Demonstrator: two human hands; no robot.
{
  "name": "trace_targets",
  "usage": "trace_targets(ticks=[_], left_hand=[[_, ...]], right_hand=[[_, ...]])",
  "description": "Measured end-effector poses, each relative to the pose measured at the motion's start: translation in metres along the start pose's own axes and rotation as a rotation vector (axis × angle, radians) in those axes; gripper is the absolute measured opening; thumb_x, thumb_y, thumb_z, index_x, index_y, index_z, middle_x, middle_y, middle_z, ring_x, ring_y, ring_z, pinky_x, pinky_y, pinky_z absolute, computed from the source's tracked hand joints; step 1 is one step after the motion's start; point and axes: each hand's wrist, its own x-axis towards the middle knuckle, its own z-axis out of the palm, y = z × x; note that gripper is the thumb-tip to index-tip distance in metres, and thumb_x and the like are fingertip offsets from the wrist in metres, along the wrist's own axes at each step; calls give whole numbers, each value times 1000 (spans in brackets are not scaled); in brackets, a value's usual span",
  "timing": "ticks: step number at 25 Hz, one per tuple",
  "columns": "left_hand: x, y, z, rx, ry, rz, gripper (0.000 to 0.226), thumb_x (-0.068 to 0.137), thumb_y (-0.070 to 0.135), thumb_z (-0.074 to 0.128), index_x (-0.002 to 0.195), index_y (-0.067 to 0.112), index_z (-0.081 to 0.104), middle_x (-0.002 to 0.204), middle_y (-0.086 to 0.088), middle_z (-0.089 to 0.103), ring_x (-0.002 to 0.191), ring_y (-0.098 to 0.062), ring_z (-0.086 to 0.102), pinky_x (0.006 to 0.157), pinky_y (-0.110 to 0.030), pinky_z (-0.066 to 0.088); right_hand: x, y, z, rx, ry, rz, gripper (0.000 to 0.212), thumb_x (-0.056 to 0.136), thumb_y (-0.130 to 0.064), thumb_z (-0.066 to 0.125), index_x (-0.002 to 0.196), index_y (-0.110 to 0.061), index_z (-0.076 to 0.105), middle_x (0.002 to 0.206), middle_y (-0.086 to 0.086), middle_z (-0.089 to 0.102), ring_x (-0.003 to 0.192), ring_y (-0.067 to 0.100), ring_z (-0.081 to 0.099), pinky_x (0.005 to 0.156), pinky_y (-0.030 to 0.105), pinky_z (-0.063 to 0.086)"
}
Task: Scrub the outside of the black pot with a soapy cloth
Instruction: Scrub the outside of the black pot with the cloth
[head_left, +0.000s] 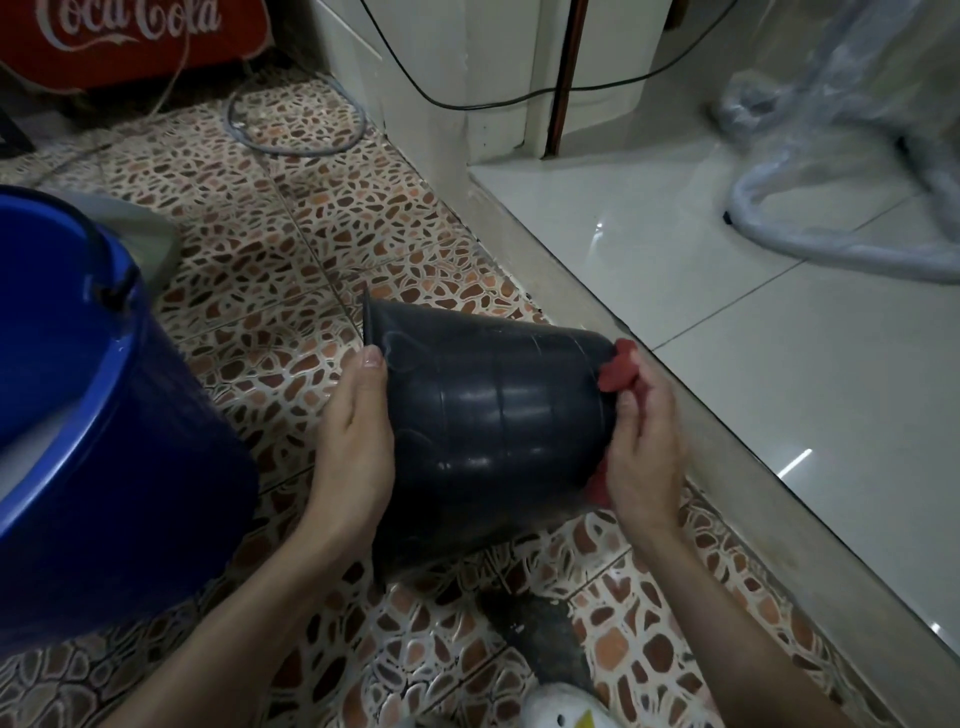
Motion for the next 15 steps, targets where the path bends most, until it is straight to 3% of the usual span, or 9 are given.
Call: trace_targets(ticks=[2,4,6,8,10,12,15], left_hand=[[13,-2,-3,-36,6,-76,30,97,59,36,99,49,64,113,23,67,110,2,60,103,-34,42],[24,-1,-3,-31,8,-104,48,88,68,36,121,44,61,130,8,64,123,-17,58,108,-49,42],[27,-1,1,58,35,-12,55,98,62,30,143,35,45,147,5,52,137,-17,47,116,-47,35],[26,-3,3,102,33,87,59,103,57,26,153,28,34,158,4,40,146,-11,36,121,-42,27],[25,-10,-1,58,-1,118,58,101,58,30,152,32,35,157,5,41,145,-11,38,120,-43,30],[22,-14,-3,22,-2,112,52,102,56,31,150,40,36,156,11,42,143,-9,40,118,-44,34],[6,-16,0,20,9,114,48,105,51,29,152,45,28,160,19,31,146,-4,31,120,-42,29]], right_hand=[[-6,-18,-6,123,89,14,38,104,-19,41,140,-27,45,144,-3,50,133,13,45,110,42,42],[-27,-48,4,163,37,-168,43,102,-8,43,140,-26,45,147,-2,46,138,9,39,114,28,36],[-52,-75,30,85,-186,-396,43,102,-12,42,144,-23,41,153,-1,39,146,12,28,122,37,20],[-62,-81,49,-144,-340,-536,47,105,-33,31,151,-25,32,160,-5,27,150,11,14,122,51,5],[-48,-69,51,-278,-346,-509,52,104,-42,22,153,-28,24,162,-10,20,151,9,7,121,54,-2],[-31,-48,41,-294,-251,-367,52,103,-47,20,152,-30,24,160,-13,22,150,9,9,121,53,-3],[0,-21,20,-243,-158,-132,49,104,-46,26,149,-29,29,155,-12,30,147,11,21,121,47,17]])
